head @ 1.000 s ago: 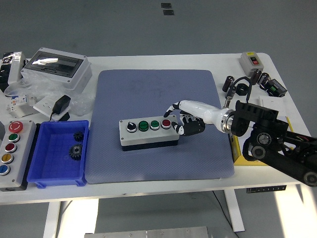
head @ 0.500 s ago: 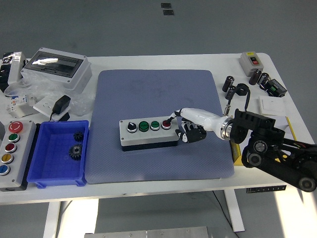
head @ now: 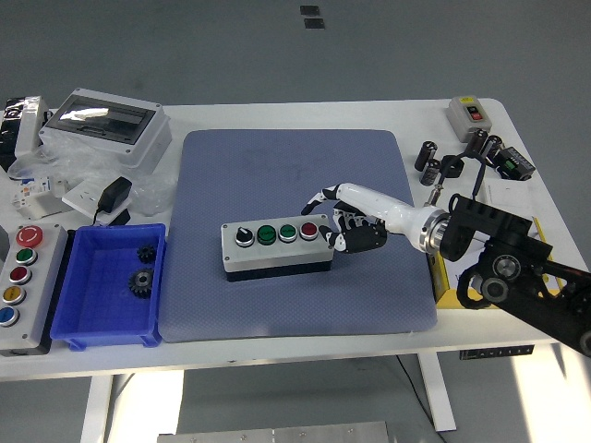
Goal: Pick up the button,place it on the desk,press the button,press the button
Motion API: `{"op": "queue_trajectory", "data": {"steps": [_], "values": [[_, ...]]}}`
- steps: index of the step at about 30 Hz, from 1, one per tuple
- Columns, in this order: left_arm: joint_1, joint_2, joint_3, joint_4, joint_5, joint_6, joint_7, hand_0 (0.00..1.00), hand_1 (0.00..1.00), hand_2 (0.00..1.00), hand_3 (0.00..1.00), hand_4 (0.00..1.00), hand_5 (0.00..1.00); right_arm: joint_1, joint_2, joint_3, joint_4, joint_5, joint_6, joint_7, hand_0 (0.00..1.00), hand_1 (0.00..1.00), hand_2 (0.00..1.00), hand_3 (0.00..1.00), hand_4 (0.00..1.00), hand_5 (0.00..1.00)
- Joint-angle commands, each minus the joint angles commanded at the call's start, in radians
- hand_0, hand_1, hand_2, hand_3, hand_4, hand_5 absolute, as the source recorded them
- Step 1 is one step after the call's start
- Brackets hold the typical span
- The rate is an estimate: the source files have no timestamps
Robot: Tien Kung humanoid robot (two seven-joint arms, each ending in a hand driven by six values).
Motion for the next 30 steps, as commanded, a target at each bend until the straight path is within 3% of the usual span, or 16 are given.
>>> {"op": "queue_trajectory", "data": {"steps": [3,12,13,16,18,19,24,25,30], "values": [[0.002,-0.001,0.000,0.000,-0.001,0.001,0.000,0.634,0.588,0.539,0.602,0.695,0.406,-0.066,0.026,0.081,0.009,0.042,-0.025,0.046,0.002,0.094,0.177,0.730,0.429,0.065],[0.023,-0.016,-0.009,0.000,-0.001,0.005,0.001,0.633,0.587,0.540,0.602,0.696,0.424,-0.332,0.194,0.379,0.025,0.221,-0.276,0.309,0.002,0.133,0.210,0.738,0.481,0.103],[0.024,-0.016,-0.011,0.000,0.001,0.005,0.001,0.634,0.587,0.539,0.603,0.697,0.430,-0.353,0.202,0.404,0.020,0.249,-0.295,0.336,0.126,0.275,0.408,0.801,0.842,0.537],[0.021,-0.014,-0.008,0.000,0.000,0.005,-0.006,0.634,0.587,0.539,0.603,0.697,0.430,-0.401,0.225,0.478,-0.010,0.340,-0.336,0.418,0.126,0.275,0.408,0.801,0.842,0.537],[0.016,-0.012,0.001,0.000,-0.006,0.005,-0.012,0.634,0.587,0.539,0.603,0.697,0.430,-0.411,0.237,0.516,-0.032,0.397,-0.337,0.462,0.126,0.275,0.408,0.801,0.842,0.537],[0.014,-0.012,0.007,0.000,-0.011,0.005,-0.015,0.634,0.587,0.540,0.603,0.699,0.433,-0.414,0.241,0.529,-0.042,0.422,-0.335,0.480,0.462,0.628,0.681,0.865,0.923,0.621],[0.008,-0.010,0.039,0.000,-0.032,0.004,-0.028,0.634,0.587,0.540,0.603,0.699,0.433,-0.430,0.250,0.564,-0.078,0.538,-0.330,0.527,0.462,0.628,0.681,0.865,0.923,0.621],[0.008,-0.009,0.041,0.000,-0.033,0.005,-0.027,0.634,0.587,0.543,0.603,0.699,0.433,-0.432,0.250,0.567,-0.081,0.550,-0.330,0.529,0.783,0.794,0.829,0.909,0.998,0.998],[0.011,-0.003,0.044,0.000,-0.037,0.013,-0.012,0.634,0.587,0.543,0.603,0.699,0.433,-0.431,0.255,0.574,-0.088,0.553,-0.339,0.530,0.783,0.794,0.829,0.909,0.998,0.998]]}}
